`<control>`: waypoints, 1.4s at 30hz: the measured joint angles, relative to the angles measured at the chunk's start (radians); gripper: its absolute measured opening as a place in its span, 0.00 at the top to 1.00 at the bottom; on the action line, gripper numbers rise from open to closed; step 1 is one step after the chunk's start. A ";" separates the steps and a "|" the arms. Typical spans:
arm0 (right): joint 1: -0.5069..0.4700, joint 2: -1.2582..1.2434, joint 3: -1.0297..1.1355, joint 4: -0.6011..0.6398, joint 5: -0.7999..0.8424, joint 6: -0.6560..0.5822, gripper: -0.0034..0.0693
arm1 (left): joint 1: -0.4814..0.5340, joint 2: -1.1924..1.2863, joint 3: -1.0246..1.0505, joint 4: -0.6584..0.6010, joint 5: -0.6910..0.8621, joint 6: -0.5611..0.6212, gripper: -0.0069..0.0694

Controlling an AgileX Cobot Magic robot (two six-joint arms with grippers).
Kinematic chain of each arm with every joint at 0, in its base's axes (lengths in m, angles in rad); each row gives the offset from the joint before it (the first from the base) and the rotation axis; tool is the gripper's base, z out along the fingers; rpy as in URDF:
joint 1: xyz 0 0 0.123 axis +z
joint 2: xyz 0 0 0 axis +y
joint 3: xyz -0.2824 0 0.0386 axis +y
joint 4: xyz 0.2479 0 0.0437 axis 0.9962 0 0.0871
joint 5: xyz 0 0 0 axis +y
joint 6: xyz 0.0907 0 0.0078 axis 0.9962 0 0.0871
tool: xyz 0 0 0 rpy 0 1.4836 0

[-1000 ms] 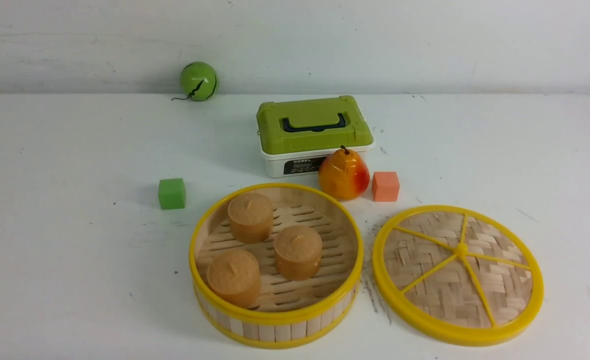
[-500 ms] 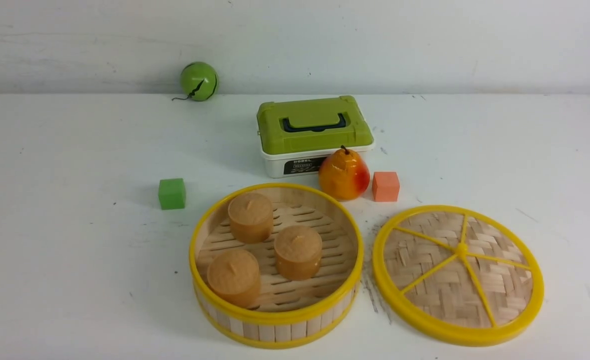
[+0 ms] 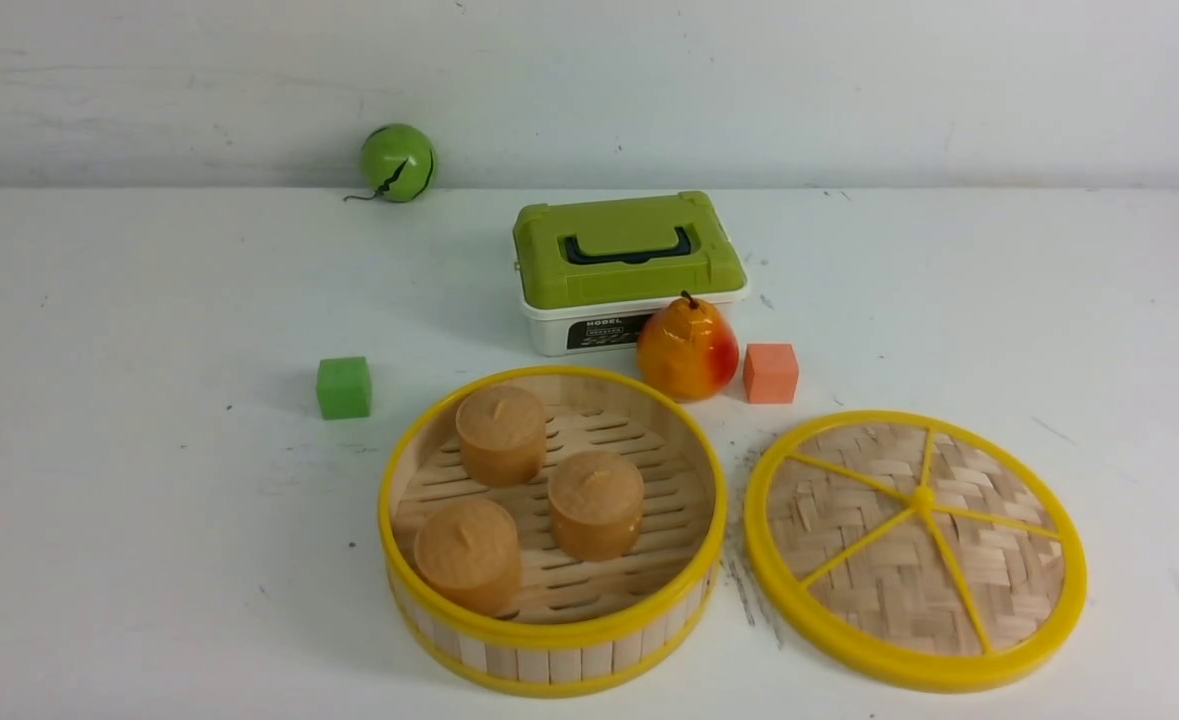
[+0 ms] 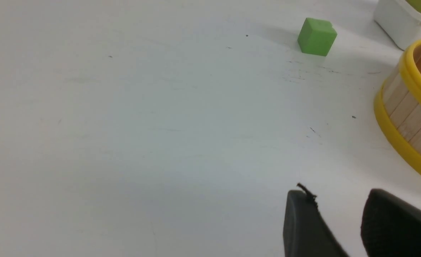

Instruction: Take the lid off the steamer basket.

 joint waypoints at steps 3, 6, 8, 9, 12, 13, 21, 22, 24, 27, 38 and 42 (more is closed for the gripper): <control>0.000 0.000 -0.001 0.000 0.001 0.000 0.99 | 0.000 0.000 0.000 0.000 0.000 0.000 0.60; 0.000 0.000 -0.001 0.000 0.001 0.000 0.98 | 0.000 0.000 0.000 0.000 0.000 0.000 0.60; 0.000 0.000 -0.001 0.000 0.002 0.000 0.98 | 0.000 0.000 0.000 0.000 0.000 0.000 0.60; 0.000 0.000 -0.001 0.000 0.002 0.000 0.98 | 0.000 0.000 0.000 0.000 0.000 0.000 0.60; 0.000 0.000 -0.001 0.000 0.002 0.000 0.98 | 0.000 0.000 0.000 0.000 0.000 0.000 0.60; 0.000 0.000 -0.001 0.000 0.003 0.000 0.98 | 0.000 0.000 0.000 0.000 0.000 0.000 0.60; 0.000 0.000 -0.001 0.000 0.003 0.000 0.97 | 0.000 0.000 0.000 0.000 0.000 0.000 0.60; 0.000 0.000 -0.001 0.000 0.003 0.001 0.97 | 0.000 0.000 0.000 0.000 0.000 0.000 0.60; 0.000 0.000 -0.001 0.000 0.003 0.001 0.97 | 0.000 0.000 0.000 0.000 0.000 0.000 0.60; 0.000 0.000 -0.001 0.000 0.003 0.001 0.97 | 0.000 0.000 0.000 0.000 0.000 0.000 0.59; 0.000 0.000 -0.001 0.000 0.003 0.001 0.96 | 0.000 0.000 0.000 0.000 -0.001 0.000 0.60; 0.000 0.000 -0.001 0.000 0.003 0.001 0.95 | 0.000 0.000 0.000 0.000 -0.002 0.000 0.60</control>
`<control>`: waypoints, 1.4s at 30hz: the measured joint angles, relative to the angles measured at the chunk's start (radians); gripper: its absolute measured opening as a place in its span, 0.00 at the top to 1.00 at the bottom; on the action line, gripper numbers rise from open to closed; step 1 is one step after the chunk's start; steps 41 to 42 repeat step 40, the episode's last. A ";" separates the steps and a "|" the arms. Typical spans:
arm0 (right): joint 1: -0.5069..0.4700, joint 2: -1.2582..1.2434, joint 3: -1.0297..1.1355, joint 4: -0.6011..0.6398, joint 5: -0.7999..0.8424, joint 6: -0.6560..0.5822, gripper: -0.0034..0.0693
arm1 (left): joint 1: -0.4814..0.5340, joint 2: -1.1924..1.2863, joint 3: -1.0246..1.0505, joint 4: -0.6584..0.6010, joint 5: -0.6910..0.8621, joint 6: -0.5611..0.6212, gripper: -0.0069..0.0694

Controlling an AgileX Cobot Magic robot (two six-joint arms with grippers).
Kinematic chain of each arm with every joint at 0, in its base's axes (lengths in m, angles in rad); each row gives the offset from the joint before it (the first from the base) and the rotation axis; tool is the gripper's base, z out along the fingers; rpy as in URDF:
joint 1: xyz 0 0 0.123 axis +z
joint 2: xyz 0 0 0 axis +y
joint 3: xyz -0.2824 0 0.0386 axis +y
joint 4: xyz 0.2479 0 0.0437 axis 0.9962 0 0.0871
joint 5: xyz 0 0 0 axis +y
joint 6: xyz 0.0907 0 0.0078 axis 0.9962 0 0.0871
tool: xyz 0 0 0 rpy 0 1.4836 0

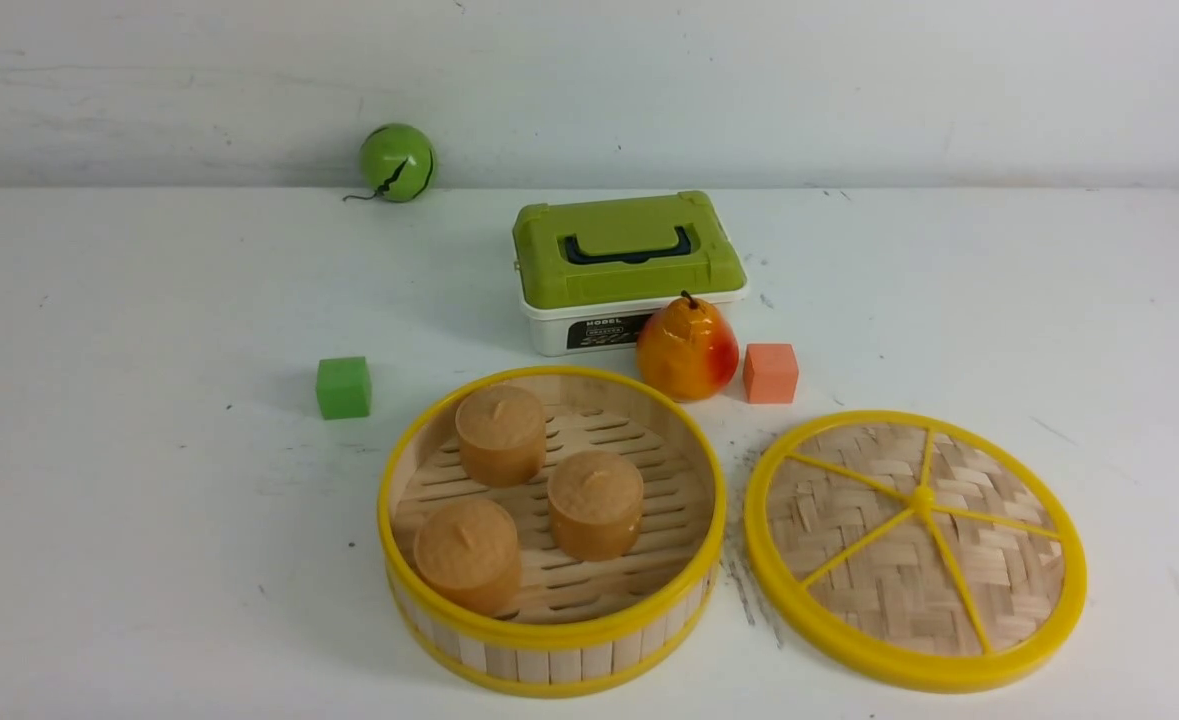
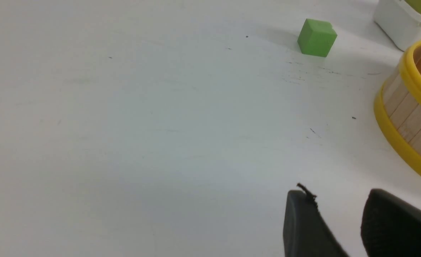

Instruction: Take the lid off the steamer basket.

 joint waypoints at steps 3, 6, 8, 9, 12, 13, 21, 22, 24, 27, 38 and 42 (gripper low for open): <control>0.000 0.000 0.000 0.000 0.000 0.000 0.95 | 0.000 0.000 0.000 0.000 0.000 0.000 0.60; 0.000 0.000 0.000 0.000 0.000 0.000 0.95 | 0.000 0.000 0.000 0.000 0.000 0.000 0.60; 0.000 0.000 0.000 0.000 0.000 0.000 0.94 | 0.000 0.000 0.000 0.000 0.000 0.000 0.60; 0.000 0.000 0.000 0.000 0.000 0.000 0.94 | 0.000 0.000 0.000 0.000 0.000 0.000 0.60; 0.000 0.000 0.000 0.000 0.000 0.000 0.93 | 0.000 0.000 0.000 0.000 0.000 0.000 0.60; 0.000 0.000 0.000 0.000 0.000 0.000 0.93 | 0.000 0.000 0.000 0.000 0.000 0.000 0.60; 0.000 0.000 0.000 0.000 0.000 0.000 0.91 | 0.000 0.000 0.000 0.000 0.000 0.000 0.60; 0.000 0.000 0.000 0.000 0.000 0.000 0.91 | 0.000 0.000 0.000 0.000 0.000 0.000 0.60; 0.000 0.000 0.000 0.000 0.000 0.000 0.91 | 0.000 0.000 0.000 0.000 0.000 0.000 0.60; 0.000 0.000 0.000 0.000 0.000 0.000 0.90 | 0.000 0.000 0.000 0.000 0.000 0.000 0.60; 0.000 0.000 0.000 0.000 0.000 0.000 0.89 | 0.000 0.000 0.000 0.000 0.000 0.000 0.60; 0.000 0.000 0.000 0.000 0.000 0.000 0.89 | 0.000 0.000 0.000 0.000 0.000 0.000 0.60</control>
